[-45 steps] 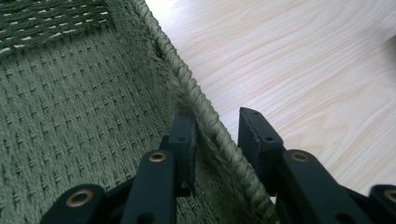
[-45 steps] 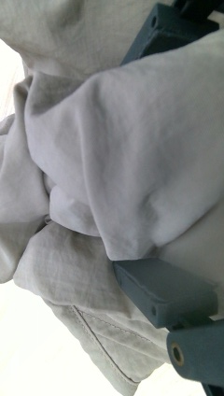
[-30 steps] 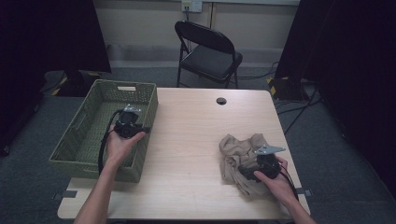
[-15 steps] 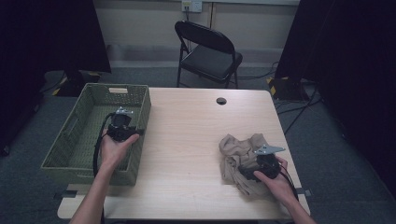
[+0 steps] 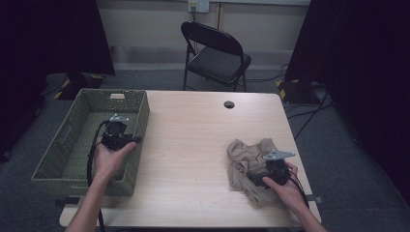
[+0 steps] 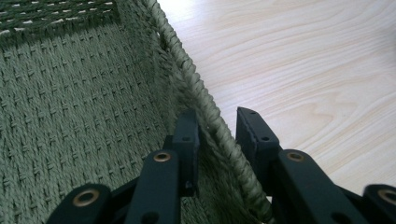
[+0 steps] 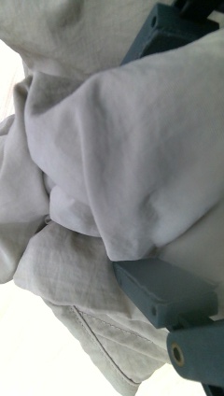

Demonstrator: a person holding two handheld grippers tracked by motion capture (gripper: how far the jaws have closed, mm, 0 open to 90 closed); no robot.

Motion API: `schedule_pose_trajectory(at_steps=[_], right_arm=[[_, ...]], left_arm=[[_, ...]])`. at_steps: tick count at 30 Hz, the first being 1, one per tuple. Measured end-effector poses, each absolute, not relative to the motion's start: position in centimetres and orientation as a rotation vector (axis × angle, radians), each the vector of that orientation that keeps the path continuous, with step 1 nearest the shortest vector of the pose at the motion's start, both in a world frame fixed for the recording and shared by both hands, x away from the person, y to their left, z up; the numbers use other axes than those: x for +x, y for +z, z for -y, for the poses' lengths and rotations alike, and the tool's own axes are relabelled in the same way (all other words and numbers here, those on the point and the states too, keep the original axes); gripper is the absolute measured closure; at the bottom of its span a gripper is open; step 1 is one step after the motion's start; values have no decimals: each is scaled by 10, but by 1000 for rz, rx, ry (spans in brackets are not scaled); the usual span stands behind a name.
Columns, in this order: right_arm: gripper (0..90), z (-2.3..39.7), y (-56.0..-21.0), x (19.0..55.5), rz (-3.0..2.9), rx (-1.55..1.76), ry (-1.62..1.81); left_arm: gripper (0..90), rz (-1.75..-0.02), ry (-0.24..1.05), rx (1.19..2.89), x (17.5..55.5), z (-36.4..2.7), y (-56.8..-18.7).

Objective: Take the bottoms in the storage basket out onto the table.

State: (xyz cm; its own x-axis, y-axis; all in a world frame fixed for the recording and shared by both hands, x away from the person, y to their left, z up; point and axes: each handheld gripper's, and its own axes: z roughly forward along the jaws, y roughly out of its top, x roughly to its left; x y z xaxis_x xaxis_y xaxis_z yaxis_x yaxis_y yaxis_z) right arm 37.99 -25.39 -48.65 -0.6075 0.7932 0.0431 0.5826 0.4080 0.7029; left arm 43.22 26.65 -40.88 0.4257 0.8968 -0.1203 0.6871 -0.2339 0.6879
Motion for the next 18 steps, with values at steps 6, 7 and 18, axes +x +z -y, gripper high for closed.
schedule_pose_trajectory(at_steps=[6,7,18], right_arm=[[125,254,-486,380,-2369,1199,1002],[125,254,-487,380,-2369,1199,1003],[125,254,-487,380,-2369,1197,1004]], left_arm=[[705,-1342,403,1996,428,-274,-409],[705,-1340,404,2000,428,-274,-409],[706,-1336,393,2003,426,-278,-409]])
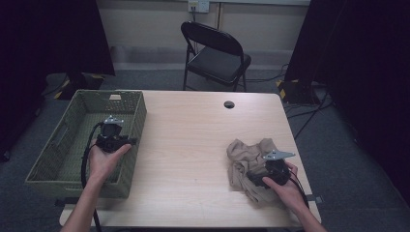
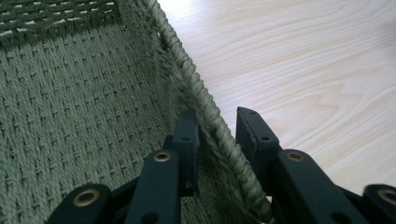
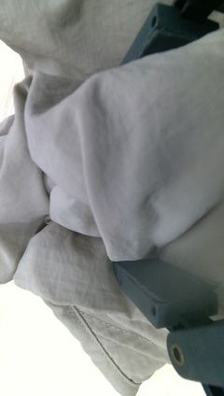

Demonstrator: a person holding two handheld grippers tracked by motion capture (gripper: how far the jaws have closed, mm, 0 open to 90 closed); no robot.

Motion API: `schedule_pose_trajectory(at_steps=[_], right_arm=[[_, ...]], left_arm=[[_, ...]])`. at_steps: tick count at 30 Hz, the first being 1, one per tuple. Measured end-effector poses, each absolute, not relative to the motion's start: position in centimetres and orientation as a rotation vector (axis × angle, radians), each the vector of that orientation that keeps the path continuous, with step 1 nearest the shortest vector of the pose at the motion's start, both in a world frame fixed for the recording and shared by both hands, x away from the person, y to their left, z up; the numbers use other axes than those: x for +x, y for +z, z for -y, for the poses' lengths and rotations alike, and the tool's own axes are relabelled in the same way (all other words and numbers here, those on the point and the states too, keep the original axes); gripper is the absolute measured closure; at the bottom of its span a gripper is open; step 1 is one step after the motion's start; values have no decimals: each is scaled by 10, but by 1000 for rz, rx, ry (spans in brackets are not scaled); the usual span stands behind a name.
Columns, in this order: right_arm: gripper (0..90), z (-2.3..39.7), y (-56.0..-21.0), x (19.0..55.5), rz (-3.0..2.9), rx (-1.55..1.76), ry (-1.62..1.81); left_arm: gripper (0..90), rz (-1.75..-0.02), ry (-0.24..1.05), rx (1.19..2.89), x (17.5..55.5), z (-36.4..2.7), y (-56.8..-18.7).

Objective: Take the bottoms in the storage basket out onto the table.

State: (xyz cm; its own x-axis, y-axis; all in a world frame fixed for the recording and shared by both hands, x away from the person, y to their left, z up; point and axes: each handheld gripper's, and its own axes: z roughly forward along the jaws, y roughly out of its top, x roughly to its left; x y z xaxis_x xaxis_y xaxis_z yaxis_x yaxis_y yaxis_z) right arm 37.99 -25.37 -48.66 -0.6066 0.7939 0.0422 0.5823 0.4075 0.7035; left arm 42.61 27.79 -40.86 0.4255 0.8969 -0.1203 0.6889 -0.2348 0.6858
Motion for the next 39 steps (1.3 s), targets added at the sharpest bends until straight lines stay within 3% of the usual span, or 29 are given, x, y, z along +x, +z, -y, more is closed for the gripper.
schedule_pose_trajectory(at_steps=[9,18,25,29,39], right_arm=[[125,253,-487,380,-2370,1198,1004],[125,252,-487,381,-2365,1200,1006],[125,251,-487,382,-2361,1201,1004],[125,250,-487,383,-2363,1202,1005],[128,222,-486,392,-2417,1125,997]], left_arm=[[694,-1333,387,2002,427,-278,-409],[537,-1330,432,1969,429,-278,-401],[510,-1252,513,1942,425,-270,-375],[567,-1132,489,1957,419,-248,-364],[575,-907,414,2022,407,-181,-359]])
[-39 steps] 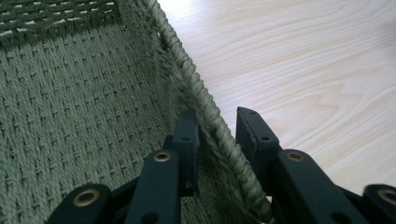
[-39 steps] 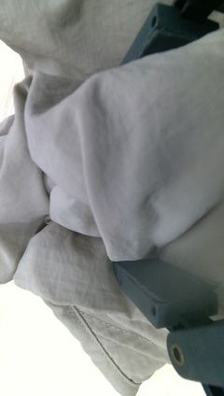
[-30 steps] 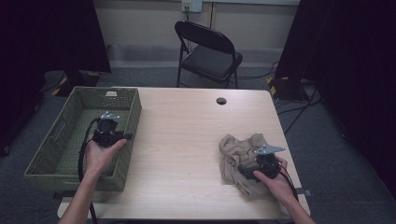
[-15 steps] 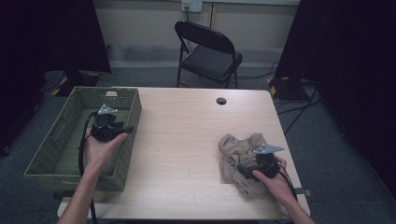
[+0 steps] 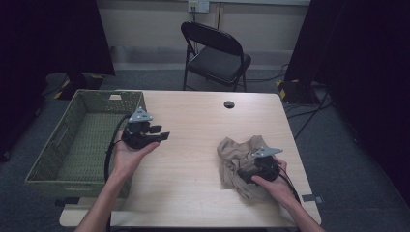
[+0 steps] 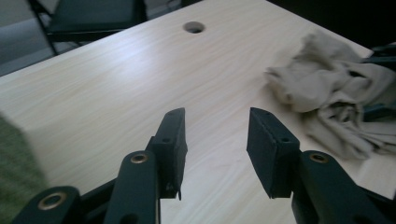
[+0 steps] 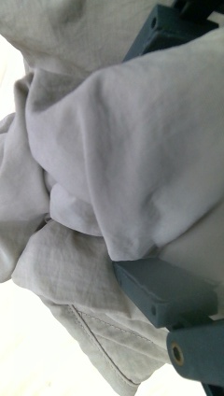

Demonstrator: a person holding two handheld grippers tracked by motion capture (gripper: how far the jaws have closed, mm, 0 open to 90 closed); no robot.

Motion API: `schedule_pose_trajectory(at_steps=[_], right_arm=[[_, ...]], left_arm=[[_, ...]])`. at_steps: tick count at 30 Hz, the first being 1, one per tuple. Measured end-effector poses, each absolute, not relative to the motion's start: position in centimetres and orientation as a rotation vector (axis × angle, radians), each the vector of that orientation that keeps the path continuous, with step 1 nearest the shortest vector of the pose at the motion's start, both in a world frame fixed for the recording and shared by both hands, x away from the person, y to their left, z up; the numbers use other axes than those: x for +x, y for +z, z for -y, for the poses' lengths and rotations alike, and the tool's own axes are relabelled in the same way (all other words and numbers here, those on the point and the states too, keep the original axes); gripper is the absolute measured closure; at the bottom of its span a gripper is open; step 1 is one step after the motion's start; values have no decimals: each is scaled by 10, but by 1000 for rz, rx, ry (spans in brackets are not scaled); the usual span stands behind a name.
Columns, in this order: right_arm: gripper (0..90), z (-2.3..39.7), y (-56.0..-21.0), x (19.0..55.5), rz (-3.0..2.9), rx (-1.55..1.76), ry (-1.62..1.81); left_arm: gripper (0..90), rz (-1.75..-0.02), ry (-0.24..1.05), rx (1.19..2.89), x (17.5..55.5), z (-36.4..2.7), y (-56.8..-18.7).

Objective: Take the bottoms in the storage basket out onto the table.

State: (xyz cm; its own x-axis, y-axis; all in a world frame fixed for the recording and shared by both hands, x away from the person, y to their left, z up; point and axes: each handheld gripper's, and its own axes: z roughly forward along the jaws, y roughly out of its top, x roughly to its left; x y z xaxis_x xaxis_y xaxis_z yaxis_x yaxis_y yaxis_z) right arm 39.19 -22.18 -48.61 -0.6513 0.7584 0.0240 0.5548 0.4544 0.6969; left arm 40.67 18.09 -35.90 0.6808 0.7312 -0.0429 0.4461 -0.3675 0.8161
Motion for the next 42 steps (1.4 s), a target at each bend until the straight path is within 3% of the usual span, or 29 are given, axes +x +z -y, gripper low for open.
schedule_pose_trajectory(at_steps=[7,12,16,18,22,26,33,36,42], right_arm=[[137,186,-485,403,-2482,1053,1031],[165,148,-484,412,-2539,967,1062],[245,121,-479,409,-2557,862,1151],[225,115,-471,400,-2549,825,1166],[251,123,-452,380,-2528,803,1216],[444,140,-446,374,-2497,827,1209],[396,183,-455,383,-2460,965,1174],[421,186,-457,388,-2443,1019,1183],[661,162,-436,369,-2448,863,1319]], left_arm=[[574,-845,331,2065,403,-153,-384],[569,-860,291,2065,401,-153,-400],[556,-892,234,2034,405,-160,-413],[554,-907,217,2039,407,-160,-419],[531,-884,160,2045,405,-158,-436],[573,-873,136,2078,404,-149,-445],[641,-867,139,2174,406,-136,-463],[605,-881,145,2193,406,-134,-470],[626,-893,140,2200,406,-132,-478]])
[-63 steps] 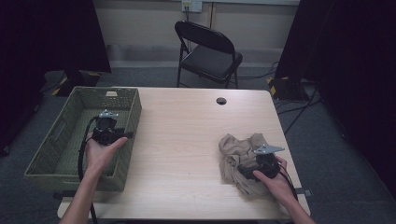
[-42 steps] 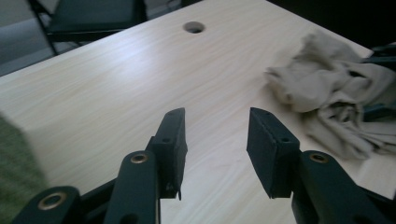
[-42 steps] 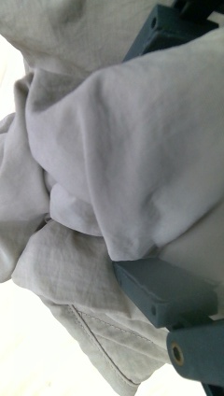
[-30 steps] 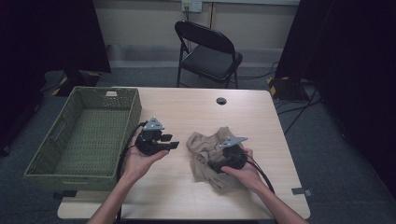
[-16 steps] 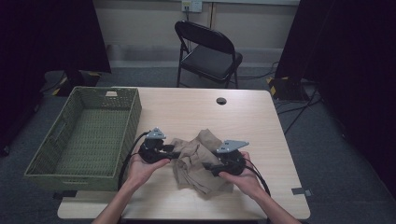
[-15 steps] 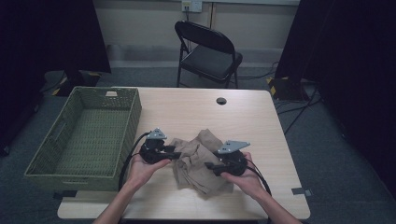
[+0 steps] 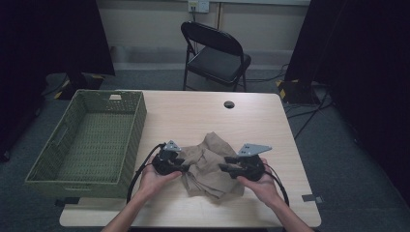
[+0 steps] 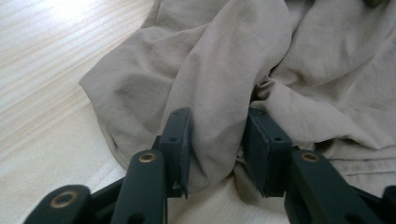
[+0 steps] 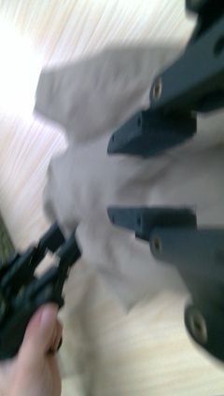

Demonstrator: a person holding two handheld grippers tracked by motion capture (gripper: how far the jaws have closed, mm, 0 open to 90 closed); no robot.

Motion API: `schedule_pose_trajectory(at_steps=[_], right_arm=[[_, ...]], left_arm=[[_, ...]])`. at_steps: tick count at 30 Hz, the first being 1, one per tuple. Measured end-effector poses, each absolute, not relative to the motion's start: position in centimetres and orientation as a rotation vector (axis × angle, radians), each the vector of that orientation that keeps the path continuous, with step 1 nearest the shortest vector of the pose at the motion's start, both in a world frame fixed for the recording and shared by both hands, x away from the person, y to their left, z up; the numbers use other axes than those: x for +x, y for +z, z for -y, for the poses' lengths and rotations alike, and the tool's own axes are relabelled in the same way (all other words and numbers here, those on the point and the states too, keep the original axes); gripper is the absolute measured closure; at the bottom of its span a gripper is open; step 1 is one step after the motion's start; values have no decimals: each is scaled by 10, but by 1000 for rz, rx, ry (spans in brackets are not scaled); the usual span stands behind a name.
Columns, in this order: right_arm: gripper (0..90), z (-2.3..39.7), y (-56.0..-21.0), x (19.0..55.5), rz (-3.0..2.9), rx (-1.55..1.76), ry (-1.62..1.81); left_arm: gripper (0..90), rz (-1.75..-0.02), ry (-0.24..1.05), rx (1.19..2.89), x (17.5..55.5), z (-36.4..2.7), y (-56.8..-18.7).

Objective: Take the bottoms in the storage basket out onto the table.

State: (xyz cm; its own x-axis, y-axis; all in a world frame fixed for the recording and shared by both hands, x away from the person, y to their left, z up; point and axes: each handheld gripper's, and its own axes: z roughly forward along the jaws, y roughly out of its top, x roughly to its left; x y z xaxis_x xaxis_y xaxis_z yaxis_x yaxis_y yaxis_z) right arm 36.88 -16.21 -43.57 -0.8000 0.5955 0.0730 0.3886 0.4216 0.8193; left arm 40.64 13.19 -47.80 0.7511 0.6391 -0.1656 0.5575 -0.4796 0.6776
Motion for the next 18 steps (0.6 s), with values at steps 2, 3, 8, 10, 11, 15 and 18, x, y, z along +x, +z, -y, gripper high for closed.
schedule_pose_trajectory(at_steps=[2,3,8,10,11,15,18], right_arm=[[669,147,-439,362,-2486,825,1328],[664,137,-442,360,-2533,785,1301],[432,114,-456,360,-2623,753,1258],[411,106,-457,363,-2639,748,1275],[391,101,-457,363,-2640,724,1254],[334,90,-469,362,-2717,670,1174],[294,88,-478,359,-2707,651,1157]], left_arm=[[639,-892,144,2210,406,-132,-479],[644,-895,145,2209,406,-131,-479],[652,-930,98,2183,408,-130,-482],[653,-921,84,2188,409,-129,-483],[653,-922,81,2183,408,-128,-483],[653,-904,94,2198,406,-124,-483],[650,-906,95,2197,407,-124,-483]])
